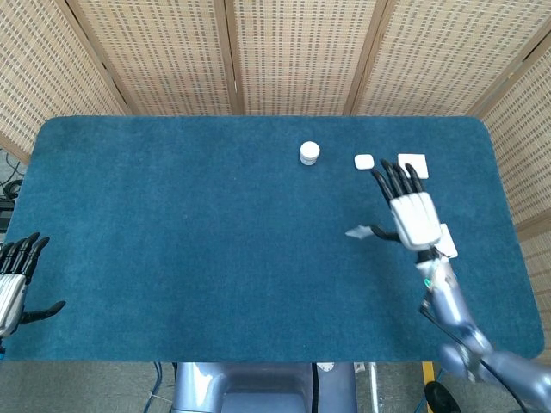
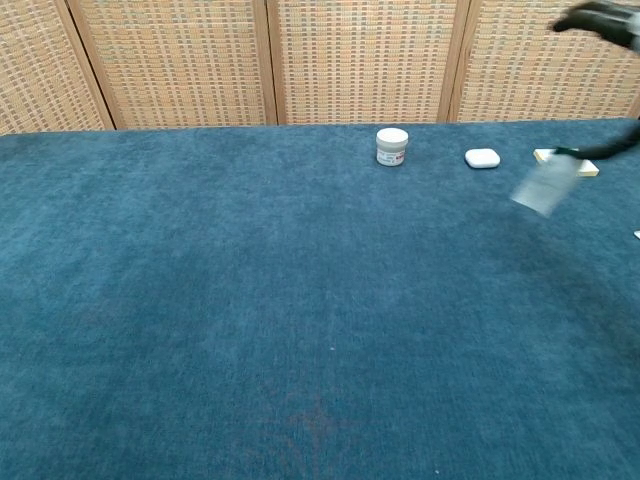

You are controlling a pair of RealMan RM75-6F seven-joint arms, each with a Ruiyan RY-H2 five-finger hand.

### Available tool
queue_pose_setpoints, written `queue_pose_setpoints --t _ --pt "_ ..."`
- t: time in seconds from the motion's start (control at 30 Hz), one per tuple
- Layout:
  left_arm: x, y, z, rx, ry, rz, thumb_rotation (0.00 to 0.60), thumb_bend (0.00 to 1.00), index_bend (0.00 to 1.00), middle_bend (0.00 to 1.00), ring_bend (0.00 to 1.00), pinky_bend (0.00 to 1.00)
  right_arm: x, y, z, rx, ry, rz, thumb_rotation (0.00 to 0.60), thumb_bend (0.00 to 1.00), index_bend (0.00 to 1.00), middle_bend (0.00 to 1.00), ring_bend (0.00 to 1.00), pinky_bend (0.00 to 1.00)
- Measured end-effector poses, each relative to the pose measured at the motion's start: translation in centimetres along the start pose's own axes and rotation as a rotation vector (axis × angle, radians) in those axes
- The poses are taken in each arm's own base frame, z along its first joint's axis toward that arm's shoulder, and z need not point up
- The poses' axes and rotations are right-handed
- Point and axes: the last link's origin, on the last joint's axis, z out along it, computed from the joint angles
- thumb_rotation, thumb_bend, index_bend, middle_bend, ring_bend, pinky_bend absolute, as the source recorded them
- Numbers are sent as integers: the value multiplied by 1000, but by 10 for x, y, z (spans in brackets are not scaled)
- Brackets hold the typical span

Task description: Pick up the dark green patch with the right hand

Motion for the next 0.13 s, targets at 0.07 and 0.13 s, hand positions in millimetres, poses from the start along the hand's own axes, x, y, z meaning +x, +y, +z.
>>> queue_pose_setpoints --t 0.07,0.13 --pt "-1 1 -1 -10 -3 3 600 0 0 0 0 0 10 15 -36 -42 -18 -9 600 0 0 0 0 0" --pt "-2 3 -2 -21 -2 8 600 0 0 0 0 0 17 24 -63 -70 -23 -19 600 0 0 0 0 0"
